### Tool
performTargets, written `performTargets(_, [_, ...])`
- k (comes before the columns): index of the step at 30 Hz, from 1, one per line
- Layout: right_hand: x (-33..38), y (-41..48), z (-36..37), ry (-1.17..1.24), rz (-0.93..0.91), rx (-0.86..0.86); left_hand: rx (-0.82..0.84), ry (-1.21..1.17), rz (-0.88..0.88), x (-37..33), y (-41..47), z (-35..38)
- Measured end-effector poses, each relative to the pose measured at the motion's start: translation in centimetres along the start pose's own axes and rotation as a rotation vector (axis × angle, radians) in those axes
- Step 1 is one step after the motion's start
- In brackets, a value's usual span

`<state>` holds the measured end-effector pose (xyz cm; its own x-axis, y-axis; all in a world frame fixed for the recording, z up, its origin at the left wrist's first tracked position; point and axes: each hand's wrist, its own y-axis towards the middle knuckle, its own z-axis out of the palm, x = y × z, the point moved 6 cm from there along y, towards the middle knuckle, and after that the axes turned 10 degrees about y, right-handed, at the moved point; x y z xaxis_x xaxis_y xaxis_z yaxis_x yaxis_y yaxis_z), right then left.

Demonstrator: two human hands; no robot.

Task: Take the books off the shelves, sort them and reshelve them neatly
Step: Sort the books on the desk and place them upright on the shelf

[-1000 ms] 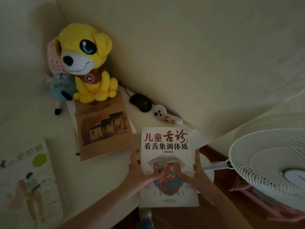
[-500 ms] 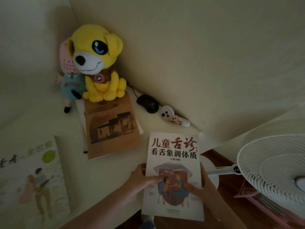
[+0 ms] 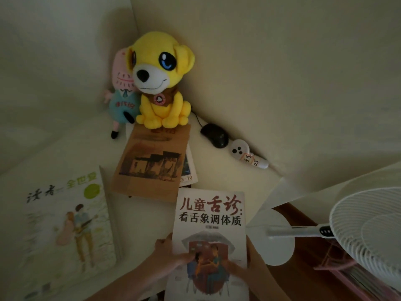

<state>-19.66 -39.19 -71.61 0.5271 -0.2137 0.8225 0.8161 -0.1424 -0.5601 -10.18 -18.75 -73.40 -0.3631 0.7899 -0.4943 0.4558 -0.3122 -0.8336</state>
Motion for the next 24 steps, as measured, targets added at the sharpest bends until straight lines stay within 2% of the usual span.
performTargets(5, [-0.2,-1.5,-0.1,-0.044,-0.01,-0.021,-0.017,-0.002,0.022,0.5,-1.5,1.2])
performTargets(9, [0.3,-1.6,0.3,-0.084,0.053,0.052,-0.034,-0.005,0.022,0.4,-2.1,2.3])
performTargets(12, [0.6,-1.0,-1.3,-0.108,0.036,-0.078,-0.052,-0.087,-0.02,-0.8,-0.8,1.8])
performTargets(15, [2.1,0.2,-2.9,-0.106,0.039,-0.151,-0.048,-0.037,0.027,-3.8,1.2,1.4])
performTargets(18, [4.6,1.4,-4.1,-0.089,-0.006,-0.152,-0.034,-0.012,0.058,-6.3,3.1,1.5])
performTargets(21, [5.1,2.1,-5.2,0.01,0.054,-0.147,-0.059,0.026,0.07,-8.0,3.6,1.8])
performTargets(24, [4.6,2.4,-7.0,-0.053,0.082,-0.193,-0.035,0.032,0.151,-9.3,3.6,2.1])
